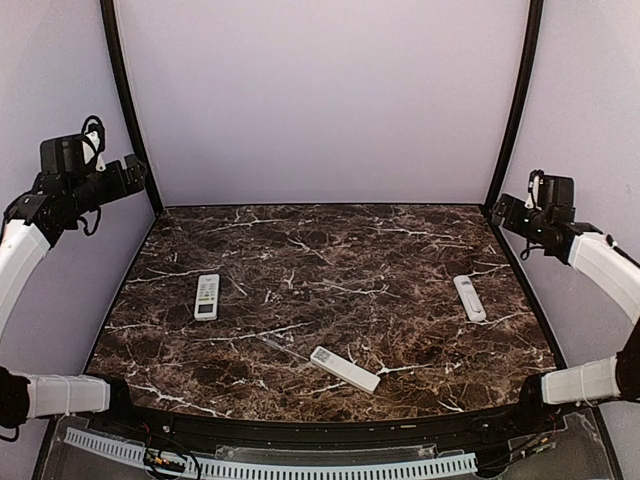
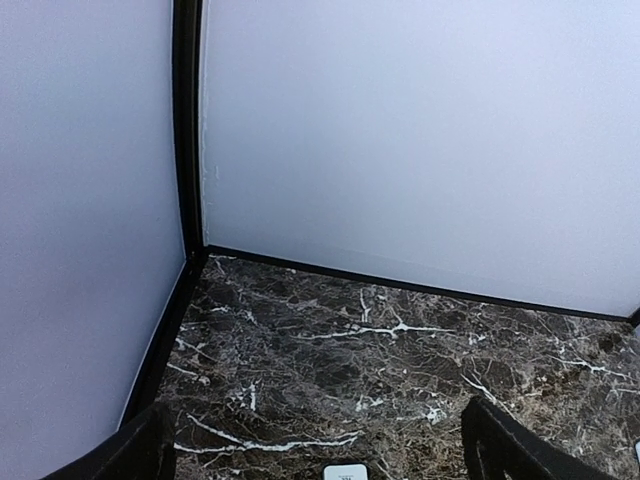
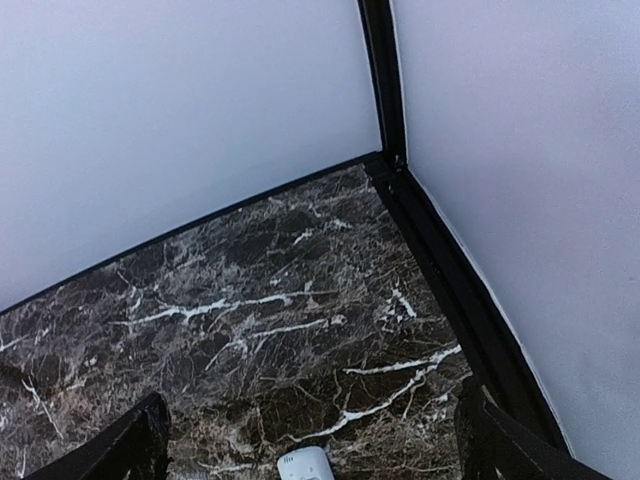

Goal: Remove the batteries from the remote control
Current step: Pick up the remote control from the corner of the board.

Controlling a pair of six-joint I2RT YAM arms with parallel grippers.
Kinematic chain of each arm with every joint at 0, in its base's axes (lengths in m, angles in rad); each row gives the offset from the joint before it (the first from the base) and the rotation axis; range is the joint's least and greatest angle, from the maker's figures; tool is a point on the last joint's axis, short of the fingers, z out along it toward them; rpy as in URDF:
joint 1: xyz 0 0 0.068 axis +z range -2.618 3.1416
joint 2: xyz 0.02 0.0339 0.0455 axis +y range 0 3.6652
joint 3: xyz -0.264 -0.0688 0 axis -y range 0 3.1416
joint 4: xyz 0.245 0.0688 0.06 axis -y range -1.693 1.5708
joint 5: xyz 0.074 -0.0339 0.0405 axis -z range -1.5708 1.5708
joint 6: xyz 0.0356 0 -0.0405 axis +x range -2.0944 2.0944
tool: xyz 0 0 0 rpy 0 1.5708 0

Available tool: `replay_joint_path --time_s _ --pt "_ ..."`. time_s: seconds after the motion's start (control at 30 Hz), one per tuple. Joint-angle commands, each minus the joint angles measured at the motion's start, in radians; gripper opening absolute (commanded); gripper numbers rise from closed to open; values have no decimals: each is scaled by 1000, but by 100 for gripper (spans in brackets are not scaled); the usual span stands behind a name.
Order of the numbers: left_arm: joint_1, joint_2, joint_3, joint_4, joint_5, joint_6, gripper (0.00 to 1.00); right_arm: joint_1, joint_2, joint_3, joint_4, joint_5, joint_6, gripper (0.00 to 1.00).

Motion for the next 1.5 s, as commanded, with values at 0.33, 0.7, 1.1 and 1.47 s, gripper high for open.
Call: replay_joint_path --time_s 0.33,0.7,1.1,1.47 --pt "-3 -18 -120 75 220 49 99 63 222 -38 -377 -222 134 90" --pt "-3 -15 -132 86 256 41 99 125 365 -40 -390 -168 142 82" --pt "-3 9 -132 85 266 37 99 153 410 -29 -411 -79 130 70" --pt "-3 21 -126 76 263 35 99 191 429 -12 -426 -55 125 61"
